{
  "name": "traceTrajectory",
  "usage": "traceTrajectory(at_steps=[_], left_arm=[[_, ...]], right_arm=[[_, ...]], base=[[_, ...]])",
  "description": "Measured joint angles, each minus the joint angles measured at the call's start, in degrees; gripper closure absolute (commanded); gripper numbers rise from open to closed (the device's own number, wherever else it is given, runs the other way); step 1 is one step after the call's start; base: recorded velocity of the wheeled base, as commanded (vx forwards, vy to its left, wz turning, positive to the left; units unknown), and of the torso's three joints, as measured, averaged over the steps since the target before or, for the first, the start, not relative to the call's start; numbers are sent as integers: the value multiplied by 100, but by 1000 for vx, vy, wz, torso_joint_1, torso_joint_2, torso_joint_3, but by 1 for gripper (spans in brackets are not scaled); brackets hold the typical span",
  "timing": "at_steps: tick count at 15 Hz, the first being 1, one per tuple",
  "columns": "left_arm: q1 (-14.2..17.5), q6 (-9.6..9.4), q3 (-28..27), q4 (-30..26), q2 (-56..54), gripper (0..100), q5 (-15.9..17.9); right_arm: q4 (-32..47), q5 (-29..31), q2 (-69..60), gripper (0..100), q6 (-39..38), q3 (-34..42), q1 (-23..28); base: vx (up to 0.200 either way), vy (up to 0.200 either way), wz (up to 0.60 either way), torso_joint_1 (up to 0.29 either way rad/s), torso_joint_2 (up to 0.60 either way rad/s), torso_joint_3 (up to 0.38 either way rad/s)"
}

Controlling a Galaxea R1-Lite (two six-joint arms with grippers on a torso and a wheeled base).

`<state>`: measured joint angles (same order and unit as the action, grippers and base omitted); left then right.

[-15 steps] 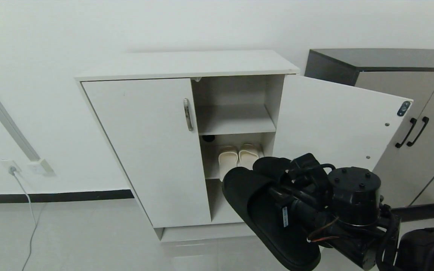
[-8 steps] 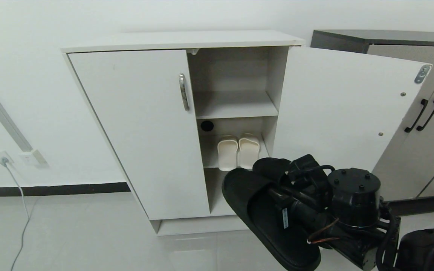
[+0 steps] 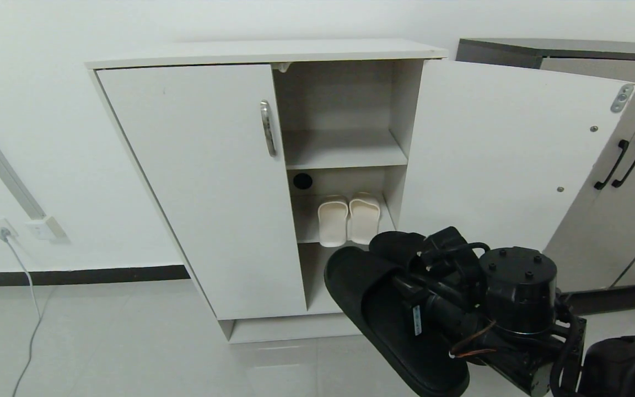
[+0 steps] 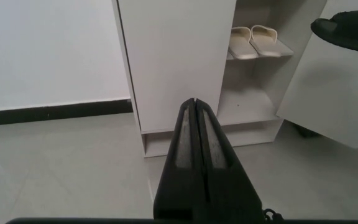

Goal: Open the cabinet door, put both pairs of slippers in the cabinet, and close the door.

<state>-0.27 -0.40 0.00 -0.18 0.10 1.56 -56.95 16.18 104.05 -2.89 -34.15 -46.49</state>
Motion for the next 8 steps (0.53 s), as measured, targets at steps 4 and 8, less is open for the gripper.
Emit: traceTrajectory(at_steps=[4,8], left_arm=[[0,-11,0,0,0,100,0],[0,-13,0,0,0,100,2]], right_arm=[[-460,122,330,100,40,-138,0],[211,1226,898,100,-235,-1259,-149]], base=[[0,0,0,0,0,0],[0,0,0,0,0,0]])
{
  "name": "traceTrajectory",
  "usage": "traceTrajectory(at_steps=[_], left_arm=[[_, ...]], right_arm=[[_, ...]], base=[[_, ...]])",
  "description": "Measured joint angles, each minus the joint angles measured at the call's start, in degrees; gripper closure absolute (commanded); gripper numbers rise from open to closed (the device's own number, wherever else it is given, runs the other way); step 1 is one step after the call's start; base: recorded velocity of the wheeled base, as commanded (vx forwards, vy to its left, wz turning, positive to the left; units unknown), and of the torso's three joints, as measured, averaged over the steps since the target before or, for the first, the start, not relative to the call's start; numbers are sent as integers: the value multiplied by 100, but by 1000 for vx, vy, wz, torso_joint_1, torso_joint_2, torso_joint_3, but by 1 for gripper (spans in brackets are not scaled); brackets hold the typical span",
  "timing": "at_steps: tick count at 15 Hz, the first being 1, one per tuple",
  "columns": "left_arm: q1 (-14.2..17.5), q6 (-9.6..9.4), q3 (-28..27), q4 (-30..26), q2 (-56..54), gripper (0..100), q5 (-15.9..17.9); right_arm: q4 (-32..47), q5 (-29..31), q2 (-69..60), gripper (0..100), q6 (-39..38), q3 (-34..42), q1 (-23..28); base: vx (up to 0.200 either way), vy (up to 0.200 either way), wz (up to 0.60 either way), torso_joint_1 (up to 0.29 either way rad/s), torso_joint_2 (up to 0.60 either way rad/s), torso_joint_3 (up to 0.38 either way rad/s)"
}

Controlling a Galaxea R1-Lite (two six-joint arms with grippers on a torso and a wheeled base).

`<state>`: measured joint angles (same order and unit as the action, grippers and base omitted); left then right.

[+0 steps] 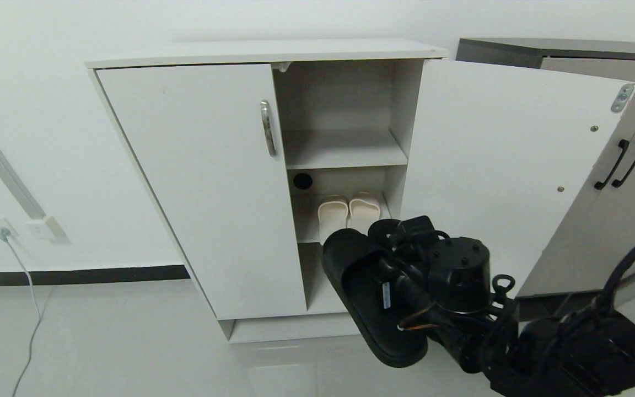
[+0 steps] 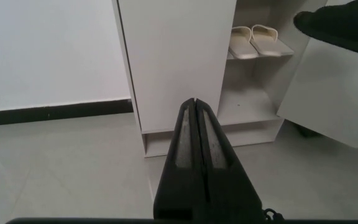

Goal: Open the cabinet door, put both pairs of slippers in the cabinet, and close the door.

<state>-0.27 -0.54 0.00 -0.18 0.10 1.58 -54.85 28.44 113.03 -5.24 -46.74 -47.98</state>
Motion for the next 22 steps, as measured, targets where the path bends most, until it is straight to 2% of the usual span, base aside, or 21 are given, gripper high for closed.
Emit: traceTrajectory(at_steps=[5,8,13,17,22], left_arm=[[2,0,0,0,0,100,0],[2,0,0,2,0,100,-2],[0,0,0,0,0,100,0],[-2,0,0,0,0,100,-2],[2,2,0,0,0,100,0]], right_arm=[[2649,1407,555,100,-806,-2520,-215],[3589,2099,780,100,-1003,-3812,-251],[3433,2159,929,100,-545,-4364,-256],[2910,1976,998,100,-239,-4397,-240],[2868,1877,1015,100,-208,-4378,-240]], base=[[0,0,0,0,0,0],[0,0,0,0,0,0],[0,0,0,0,0,0],[0,0,0,0,0,0],[0,0,0,0,0,0]])
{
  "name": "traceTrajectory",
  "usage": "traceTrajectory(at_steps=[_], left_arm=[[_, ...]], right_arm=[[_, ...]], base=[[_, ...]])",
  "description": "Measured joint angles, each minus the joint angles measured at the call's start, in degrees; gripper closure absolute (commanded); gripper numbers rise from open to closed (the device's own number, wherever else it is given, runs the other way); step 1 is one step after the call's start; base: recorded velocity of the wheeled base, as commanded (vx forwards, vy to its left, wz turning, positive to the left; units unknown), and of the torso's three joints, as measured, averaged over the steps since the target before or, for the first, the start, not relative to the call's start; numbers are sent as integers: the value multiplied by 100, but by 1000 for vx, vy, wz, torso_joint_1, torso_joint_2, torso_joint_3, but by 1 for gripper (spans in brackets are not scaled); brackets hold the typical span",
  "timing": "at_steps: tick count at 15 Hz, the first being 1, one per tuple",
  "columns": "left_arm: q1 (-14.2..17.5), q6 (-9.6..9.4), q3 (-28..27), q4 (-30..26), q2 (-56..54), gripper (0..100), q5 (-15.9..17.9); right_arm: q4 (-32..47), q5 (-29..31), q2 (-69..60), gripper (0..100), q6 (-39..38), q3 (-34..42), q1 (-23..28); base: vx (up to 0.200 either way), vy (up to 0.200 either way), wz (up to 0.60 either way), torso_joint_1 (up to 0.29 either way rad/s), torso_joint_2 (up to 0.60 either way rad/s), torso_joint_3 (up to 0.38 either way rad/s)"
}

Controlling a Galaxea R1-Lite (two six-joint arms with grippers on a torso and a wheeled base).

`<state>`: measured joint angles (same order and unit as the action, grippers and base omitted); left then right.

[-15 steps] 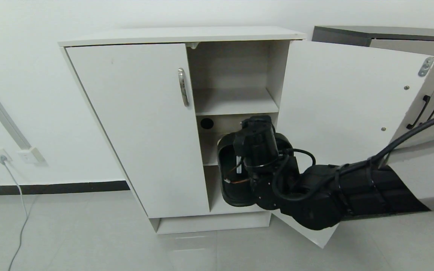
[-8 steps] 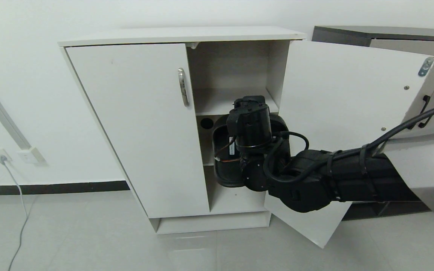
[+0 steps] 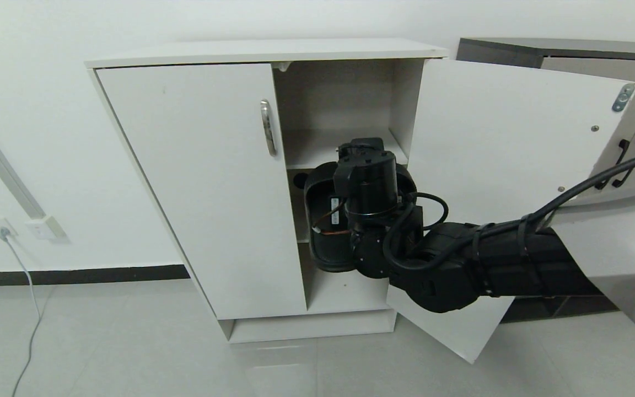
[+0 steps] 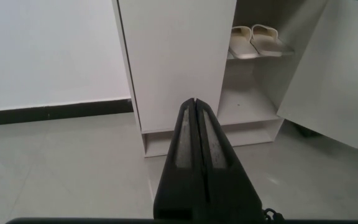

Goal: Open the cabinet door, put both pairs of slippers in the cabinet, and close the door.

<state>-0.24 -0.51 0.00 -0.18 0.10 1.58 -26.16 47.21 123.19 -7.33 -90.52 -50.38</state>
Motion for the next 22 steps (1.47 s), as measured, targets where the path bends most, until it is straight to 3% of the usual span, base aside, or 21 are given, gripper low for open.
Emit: traceTrajectory(at_steps=[3,20,22], left_arm=[[-2,0,0,0,0,100,-2],[0,2,0,-2,0,100,-2],[-5,9,0,-2,0,100,-4]], right_arm=[[-2,-9,-6,100,2,-11,-5],[2,-2,-74,100,-4,107,-74],[-2,-2,-74,100,-4,118,-80]], base=[[0,0,0,0,0,0],[200,0,0,1,3,4],[0,0,0,0,0,0]])
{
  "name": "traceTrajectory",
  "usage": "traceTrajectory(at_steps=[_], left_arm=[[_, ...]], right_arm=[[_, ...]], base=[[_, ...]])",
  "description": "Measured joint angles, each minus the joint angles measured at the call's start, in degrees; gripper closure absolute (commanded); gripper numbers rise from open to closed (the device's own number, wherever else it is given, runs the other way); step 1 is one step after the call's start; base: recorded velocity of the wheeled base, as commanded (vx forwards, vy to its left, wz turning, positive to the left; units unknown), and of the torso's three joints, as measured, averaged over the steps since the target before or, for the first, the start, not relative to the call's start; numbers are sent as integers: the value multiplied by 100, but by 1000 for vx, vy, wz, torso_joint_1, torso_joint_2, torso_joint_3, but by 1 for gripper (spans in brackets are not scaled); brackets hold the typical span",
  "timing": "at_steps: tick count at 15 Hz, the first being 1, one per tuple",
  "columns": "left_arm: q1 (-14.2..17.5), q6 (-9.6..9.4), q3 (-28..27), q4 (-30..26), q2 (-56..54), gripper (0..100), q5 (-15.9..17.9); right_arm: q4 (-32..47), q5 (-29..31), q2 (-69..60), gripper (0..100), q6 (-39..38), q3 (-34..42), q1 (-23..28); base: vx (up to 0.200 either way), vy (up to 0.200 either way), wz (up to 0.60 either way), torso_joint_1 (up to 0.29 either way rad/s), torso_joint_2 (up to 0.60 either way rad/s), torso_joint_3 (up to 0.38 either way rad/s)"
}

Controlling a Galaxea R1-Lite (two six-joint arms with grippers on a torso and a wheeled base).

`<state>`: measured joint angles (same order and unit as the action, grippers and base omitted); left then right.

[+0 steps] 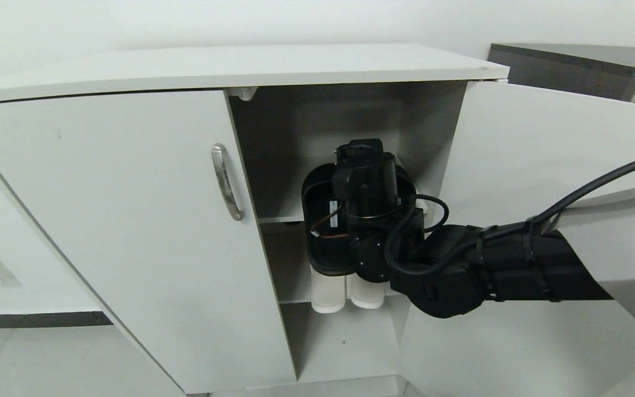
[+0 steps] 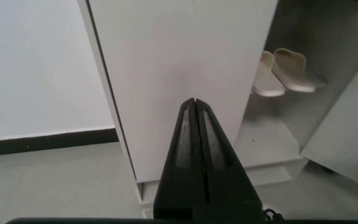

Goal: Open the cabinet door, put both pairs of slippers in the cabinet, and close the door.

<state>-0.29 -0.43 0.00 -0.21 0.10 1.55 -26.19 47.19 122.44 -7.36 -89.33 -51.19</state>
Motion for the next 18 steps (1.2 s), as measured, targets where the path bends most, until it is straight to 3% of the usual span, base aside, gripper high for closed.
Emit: traceTrajectory(at_steps=[7,14,18], left_arm=[[0,0,0,5,0,100,1],[2,2,0,5,0,100,-5],[5,0,0,5,0,100,-5]], right_arm=[[312,-9,35,100,107,-297,-62],[1407,-50,738,100,34,-2260,268],[1451,-197,1002,100,-11,-2511,422]], base=[[0,0,0,0,0,0],[0,0,0,0,0,0],[0,0,0,0,0,0]])
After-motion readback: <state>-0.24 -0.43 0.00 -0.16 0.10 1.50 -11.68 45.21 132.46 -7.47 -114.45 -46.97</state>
